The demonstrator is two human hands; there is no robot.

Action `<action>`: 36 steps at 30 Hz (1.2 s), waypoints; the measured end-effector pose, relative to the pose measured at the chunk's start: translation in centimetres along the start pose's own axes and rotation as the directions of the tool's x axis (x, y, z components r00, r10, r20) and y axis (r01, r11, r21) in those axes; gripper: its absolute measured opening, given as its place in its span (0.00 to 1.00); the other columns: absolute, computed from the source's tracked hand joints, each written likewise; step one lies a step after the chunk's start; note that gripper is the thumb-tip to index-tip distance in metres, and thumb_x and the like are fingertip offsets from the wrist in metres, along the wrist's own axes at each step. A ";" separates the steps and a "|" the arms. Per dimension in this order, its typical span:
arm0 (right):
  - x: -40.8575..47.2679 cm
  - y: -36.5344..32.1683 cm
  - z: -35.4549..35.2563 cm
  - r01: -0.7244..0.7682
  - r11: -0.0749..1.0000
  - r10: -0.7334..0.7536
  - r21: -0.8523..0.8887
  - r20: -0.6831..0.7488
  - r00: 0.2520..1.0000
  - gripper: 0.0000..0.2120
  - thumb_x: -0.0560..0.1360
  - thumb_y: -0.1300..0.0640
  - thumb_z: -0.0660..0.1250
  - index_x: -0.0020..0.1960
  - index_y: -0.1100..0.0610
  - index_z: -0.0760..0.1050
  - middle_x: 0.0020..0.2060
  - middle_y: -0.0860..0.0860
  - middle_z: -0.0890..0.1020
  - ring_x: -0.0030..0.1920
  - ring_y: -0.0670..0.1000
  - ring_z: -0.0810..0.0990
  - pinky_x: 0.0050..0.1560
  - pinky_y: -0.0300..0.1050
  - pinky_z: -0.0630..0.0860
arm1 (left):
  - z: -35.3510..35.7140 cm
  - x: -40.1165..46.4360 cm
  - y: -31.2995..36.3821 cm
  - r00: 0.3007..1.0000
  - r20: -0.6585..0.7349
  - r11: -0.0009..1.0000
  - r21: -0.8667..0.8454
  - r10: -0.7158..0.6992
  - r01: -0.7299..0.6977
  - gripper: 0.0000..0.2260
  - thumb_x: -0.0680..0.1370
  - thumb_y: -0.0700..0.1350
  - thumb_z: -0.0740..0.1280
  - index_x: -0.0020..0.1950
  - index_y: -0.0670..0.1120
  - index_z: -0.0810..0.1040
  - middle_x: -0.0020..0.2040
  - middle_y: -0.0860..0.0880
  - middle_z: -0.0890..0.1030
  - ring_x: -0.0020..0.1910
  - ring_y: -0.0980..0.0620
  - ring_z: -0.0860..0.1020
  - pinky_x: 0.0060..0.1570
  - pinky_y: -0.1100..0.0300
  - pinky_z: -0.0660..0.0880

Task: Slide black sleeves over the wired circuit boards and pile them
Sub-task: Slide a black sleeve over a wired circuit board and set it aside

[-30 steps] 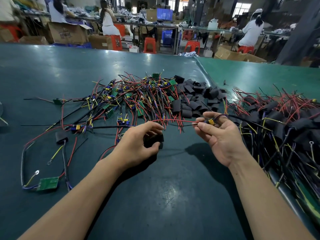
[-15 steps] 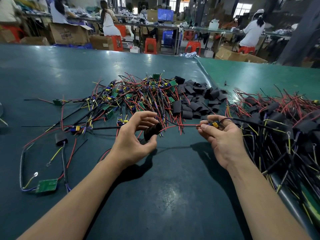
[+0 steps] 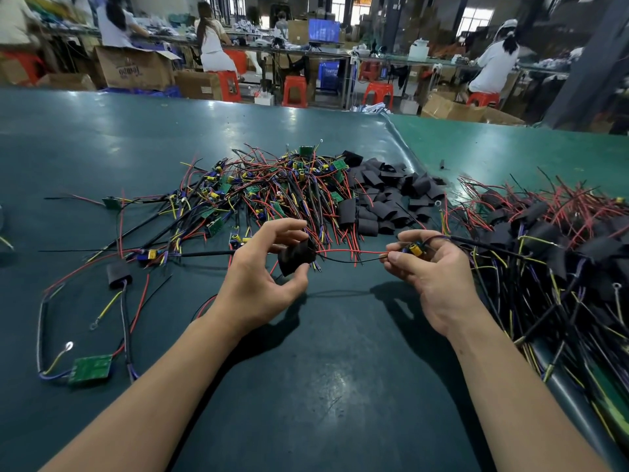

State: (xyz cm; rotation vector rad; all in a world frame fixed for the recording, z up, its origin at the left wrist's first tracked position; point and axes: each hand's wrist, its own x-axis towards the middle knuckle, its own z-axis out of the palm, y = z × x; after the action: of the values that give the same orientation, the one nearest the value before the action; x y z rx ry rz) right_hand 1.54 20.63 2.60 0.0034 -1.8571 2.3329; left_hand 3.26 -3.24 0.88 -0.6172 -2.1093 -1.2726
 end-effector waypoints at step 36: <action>-3.0 0.5 4.7 0.026 0.999 -0.021 -0.019 0.250 0.968 0.15 0.74 0.51 0.65 0.55 0.60 0.73 0.45 0.52 0.87 0.48 0.51 0.86 0.51 0.49 0.82 | 0.8 0.1 1.7 0.978 0.098 0.983 -0.031 0.183 -0.181 0.26 0.71 0.33 0.74 0.67 0.45 0.73 0.60 0.54 0.81 0.60 0.57 0.80 0.62 0.61 0.74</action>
State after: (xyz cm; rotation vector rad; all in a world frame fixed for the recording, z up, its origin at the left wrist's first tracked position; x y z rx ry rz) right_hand 3.95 15.64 2.93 0.3300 -1.9807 2.3896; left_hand 4.06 -1.76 1.66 -0.8798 -2.0671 -1.1855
